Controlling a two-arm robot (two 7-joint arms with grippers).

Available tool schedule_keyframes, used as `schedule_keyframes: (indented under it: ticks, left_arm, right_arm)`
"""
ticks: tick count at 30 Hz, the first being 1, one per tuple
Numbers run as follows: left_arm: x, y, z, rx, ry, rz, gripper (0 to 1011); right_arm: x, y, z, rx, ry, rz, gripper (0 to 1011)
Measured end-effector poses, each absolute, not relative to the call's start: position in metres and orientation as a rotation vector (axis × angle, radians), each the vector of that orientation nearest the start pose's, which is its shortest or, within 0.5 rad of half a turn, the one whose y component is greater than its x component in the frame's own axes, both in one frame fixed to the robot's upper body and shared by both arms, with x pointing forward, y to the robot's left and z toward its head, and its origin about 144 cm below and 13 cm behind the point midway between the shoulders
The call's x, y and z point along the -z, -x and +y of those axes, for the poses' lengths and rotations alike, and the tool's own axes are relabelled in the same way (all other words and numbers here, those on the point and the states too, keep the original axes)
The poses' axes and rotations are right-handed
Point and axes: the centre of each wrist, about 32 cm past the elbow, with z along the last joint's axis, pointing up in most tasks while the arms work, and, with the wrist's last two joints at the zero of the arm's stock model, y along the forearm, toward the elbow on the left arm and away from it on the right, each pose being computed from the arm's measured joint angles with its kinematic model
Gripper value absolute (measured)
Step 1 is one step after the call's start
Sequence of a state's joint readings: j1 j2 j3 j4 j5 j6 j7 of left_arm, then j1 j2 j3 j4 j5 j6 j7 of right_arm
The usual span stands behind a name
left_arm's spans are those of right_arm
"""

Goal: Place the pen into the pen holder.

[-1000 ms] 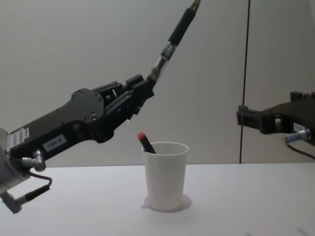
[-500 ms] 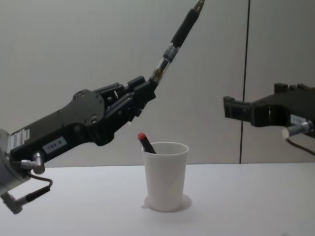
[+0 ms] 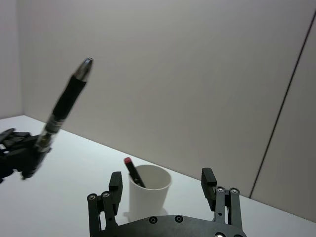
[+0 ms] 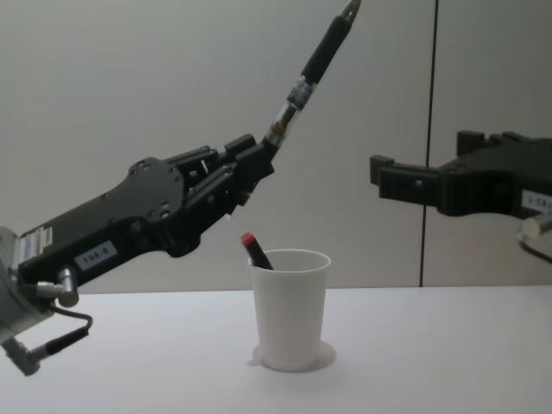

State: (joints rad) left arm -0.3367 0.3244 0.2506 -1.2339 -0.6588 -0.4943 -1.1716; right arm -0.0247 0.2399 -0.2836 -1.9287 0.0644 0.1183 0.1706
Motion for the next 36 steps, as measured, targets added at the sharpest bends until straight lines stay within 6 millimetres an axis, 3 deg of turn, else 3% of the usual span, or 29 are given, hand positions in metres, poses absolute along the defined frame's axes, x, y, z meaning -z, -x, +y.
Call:
schedule_keyframes:
  ticks: [18, 36]
  left_arm:
    - [-1.16, -0.546, 0.285, -0.35, 0.368, -0.348, 177]
    - [-1.16, -0.546, 0.285, -0.349, 0.368, -0.348, 177]
  right_arm:
    - [-1.225, -0.419, -0.212, 0.819, -0.122, -0.206, 1002]
    - [-1.221, -0.429, -0.217, 0.725, -0.291, -0.188, 1002]
